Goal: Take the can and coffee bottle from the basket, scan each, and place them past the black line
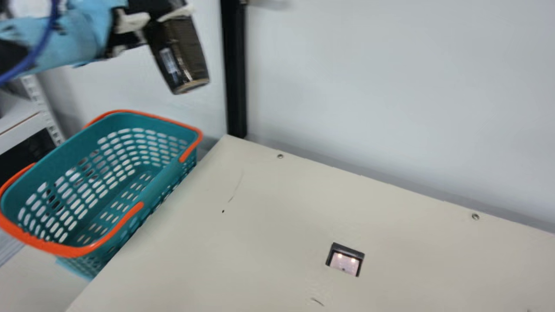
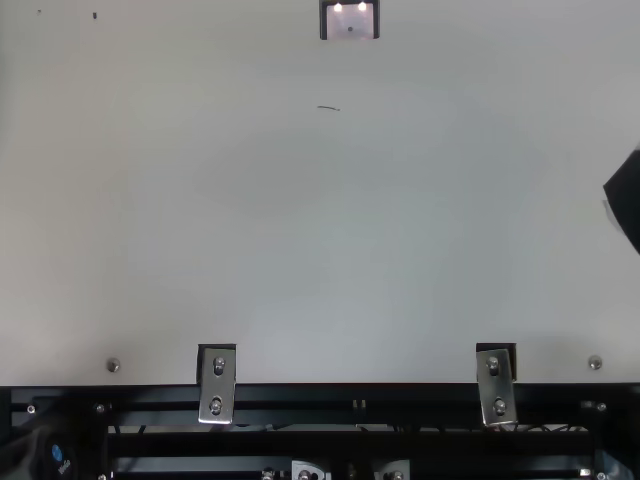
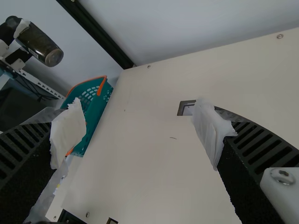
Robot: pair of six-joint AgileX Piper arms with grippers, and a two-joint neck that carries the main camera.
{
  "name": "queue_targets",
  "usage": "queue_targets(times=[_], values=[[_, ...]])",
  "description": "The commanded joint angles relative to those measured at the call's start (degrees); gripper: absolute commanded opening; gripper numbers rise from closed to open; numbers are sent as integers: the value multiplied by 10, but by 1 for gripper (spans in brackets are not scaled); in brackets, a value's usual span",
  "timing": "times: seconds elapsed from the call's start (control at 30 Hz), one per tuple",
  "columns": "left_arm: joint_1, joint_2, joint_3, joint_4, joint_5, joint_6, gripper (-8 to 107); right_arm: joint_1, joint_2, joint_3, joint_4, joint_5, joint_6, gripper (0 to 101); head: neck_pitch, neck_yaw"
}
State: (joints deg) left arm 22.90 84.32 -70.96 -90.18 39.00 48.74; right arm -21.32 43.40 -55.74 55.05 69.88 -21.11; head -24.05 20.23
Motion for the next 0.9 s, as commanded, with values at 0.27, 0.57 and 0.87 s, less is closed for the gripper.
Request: queue_targets(times=[0.27, 0.57, 0.87], values=[[-109, -64, 69, -72, -37, -81, 10, 0, 0, 0, 0, 0, 0, 101, -10, -122], [-222, -94, 92, -98, -96, -159, 10, 0, 0, 0, 0, 0, 0, 101, -10, -220], [-334, -103, 92, -98, -160, -243, 10, 0, 0, 0, 0, 0, 0, 101, -8, -299]])
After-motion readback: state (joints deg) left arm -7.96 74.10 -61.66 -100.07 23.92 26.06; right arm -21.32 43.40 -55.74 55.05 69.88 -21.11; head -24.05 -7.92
